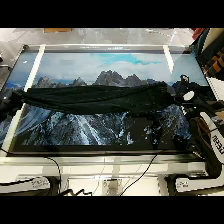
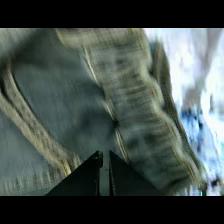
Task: Fold the clothes and pants, and hang the long-sleeved shirts on hangers.
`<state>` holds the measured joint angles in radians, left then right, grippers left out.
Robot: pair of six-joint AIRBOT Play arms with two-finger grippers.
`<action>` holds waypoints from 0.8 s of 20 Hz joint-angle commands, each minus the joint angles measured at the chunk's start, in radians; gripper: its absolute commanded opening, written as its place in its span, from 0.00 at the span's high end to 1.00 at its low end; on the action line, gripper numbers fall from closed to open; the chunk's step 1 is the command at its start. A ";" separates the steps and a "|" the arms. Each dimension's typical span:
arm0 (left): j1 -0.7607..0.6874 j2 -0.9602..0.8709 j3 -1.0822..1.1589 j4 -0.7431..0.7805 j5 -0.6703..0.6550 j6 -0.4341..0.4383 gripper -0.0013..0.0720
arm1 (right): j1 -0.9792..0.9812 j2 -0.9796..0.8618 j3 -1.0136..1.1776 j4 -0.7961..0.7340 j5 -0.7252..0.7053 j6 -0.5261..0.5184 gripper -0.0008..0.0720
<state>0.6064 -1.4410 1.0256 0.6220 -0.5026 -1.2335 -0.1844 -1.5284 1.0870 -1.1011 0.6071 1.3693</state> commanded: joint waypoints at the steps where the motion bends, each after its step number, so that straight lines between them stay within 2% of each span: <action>1: 0.000 0.020 0.002 -0.002 -0.009 0.023 0.94 | -0.051 0.093 -0.064 -0.018 0.137 -0.029 0.87; 3: 0.000 0.020 0.002 -0.002 -0.010 0.023 0.94 | -0.082 0.192 -0.174 -0.024 0.124 -0.035 0.89; 5: 0.000 0.019 0.002 -0.002 -0.010 0.039 0.94 | -0.095 0.271 -0.317 0.074 0.073 -0.018 0.87; 6: -0.001 0.018 0.002 -0.002 -0.011 0.056 0.94 | -0.095 0.285 -0.376 0.169 0.006 0.001 0.62; 7: -0.001 0.015 0.002 -0.002 -0.017 0.056 0.94 | -0.095 0.282 -0.419 0.280 -0.072 0.029 0.30; 8: -0.001 0.011 0.002 -0.002 -0.026 0.056 0.94 | -0.095 0.266 -0.444 0.404 -0.153 0.035 0.23; 9: -0.001 0.007 0.002 -0.003 -0.038 0.056 0.94 | -0.095 0.246 -0.444 0.483 -0.190 0.033 0.22; 11: -0.001 -0.005 0.002 -0.003 -0.050 0.056 0.94 | -0.095 0.188 -0.411 0.623 -0.207 0.031 0.02; 16: -0.004 -0.024 0.002 -0.003 -0.056 0.056 0.94 | -0.091 0.051 -0.256 0.660 -0.204 0.031 0.03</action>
<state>0.6044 -1.4559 1.0271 0.6193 -0.5488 -1.1790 -0.2768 -1.4109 0.7631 -0.5228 0.4244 1.3975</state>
